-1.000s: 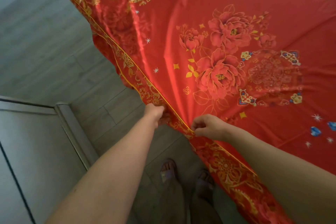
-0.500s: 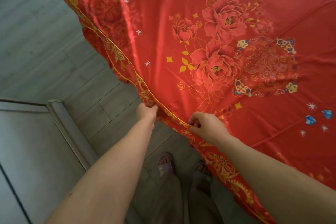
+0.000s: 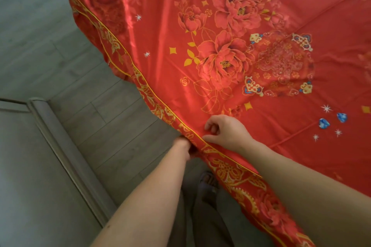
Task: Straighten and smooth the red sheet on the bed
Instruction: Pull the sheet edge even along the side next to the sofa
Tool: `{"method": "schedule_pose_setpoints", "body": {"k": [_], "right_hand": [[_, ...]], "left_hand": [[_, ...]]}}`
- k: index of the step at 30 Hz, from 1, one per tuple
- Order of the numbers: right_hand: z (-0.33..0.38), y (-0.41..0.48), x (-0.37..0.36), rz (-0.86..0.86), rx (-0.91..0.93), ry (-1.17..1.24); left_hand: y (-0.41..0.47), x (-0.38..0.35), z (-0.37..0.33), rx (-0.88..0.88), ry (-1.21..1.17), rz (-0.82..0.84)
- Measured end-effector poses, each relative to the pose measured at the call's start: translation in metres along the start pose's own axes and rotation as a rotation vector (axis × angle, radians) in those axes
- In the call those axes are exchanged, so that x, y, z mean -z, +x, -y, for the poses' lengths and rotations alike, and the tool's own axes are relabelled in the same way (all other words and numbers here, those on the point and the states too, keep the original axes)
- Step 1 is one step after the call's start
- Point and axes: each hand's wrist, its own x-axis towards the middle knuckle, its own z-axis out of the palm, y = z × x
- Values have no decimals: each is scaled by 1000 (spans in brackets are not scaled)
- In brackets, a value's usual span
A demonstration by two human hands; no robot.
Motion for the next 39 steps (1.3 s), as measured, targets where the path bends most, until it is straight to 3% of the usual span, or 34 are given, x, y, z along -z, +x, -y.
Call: {"method": "schedule_pose_setpoints", "body": {"k": [3,8,12,18,22,24,29,32,35,39], "right_hand": [[-7,-6,-5,-44,63,30],[-13,-26,-9,-49,93,30],[-18,-51,-16,-35,79,-22],[-16,-103,-38,-89,-16,-133],[-18,-140,-44,-22,-56,-180],[-22,-147,-43,-31,-61,-162],[-48,-182,-56,-10,-130,-203],[-61,-198,-58,-128,-148,-205],[-84,-221,-55,-229,-173,-217],[-135,-262,-45,-132,-157,-227]], "left_hand": [[4,-1,5,-70,-16,-12],[3,17,26,-156,-38,-295],[-4,56,53,-189,126,-532],[-35,94,80,-245,242,-676],[-68,93,77,-233,188,-599],[-74,81,72,-317,244,-554],[-106,29,99,-782,804,-417],[-121,-1,117,-1011,1028,-284],[-129,-31,145,-1096,1229,-178],[-133,-66,203,-1165,1510,-82]]}}
